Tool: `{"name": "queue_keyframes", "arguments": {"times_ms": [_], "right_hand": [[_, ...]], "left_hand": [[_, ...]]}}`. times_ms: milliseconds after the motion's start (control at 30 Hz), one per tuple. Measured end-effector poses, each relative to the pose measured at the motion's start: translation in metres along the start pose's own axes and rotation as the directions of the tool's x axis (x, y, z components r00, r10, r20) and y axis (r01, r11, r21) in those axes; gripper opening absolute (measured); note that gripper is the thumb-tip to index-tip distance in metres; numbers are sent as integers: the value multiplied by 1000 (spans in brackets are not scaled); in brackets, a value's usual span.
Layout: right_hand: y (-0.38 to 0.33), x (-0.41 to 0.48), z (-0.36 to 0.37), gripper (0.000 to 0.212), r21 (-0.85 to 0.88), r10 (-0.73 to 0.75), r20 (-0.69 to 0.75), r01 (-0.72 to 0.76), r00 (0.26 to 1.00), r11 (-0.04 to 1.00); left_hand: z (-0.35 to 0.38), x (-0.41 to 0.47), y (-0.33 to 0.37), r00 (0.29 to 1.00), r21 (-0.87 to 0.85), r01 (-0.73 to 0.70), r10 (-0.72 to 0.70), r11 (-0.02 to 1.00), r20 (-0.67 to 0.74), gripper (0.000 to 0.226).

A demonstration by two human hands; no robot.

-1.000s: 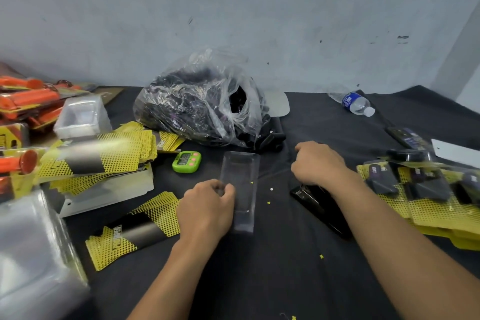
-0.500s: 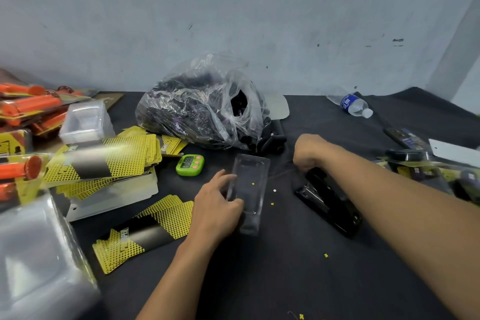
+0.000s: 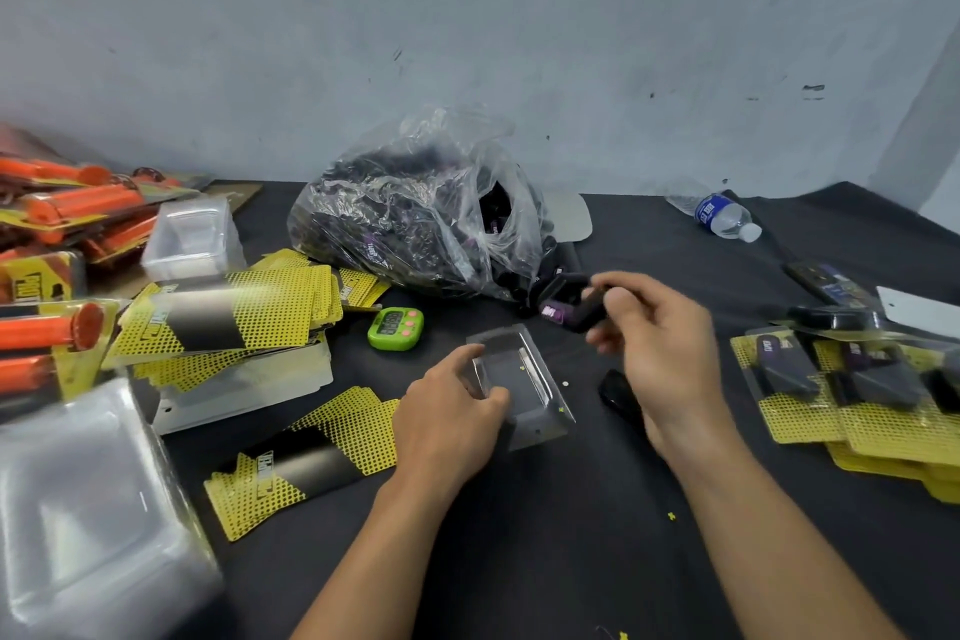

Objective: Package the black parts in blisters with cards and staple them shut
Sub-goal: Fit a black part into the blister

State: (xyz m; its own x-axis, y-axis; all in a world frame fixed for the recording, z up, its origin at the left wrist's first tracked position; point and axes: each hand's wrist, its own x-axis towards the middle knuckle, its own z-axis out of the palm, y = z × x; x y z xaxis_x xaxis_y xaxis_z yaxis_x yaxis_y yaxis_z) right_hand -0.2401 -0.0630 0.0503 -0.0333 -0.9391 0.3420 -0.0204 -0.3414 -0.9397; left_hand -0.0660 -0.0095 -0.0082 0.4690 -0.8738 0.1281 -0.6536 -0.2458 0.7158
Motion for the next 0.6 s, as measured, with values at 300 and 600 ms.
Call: {"name": "queue_keyframes", "arguments": {"times_ms": [300,600], "right_hand": [[16,-40,9,37,316,306,144,-337,941,887],[25,-32,-5,43,-17,110,146,-109,983,994]], "left_hand": [[-14,-12,8,963,-379,-266,257,886,-77,58],[-10,-14,17,973,-756,-142,229,639,11,31]]}}
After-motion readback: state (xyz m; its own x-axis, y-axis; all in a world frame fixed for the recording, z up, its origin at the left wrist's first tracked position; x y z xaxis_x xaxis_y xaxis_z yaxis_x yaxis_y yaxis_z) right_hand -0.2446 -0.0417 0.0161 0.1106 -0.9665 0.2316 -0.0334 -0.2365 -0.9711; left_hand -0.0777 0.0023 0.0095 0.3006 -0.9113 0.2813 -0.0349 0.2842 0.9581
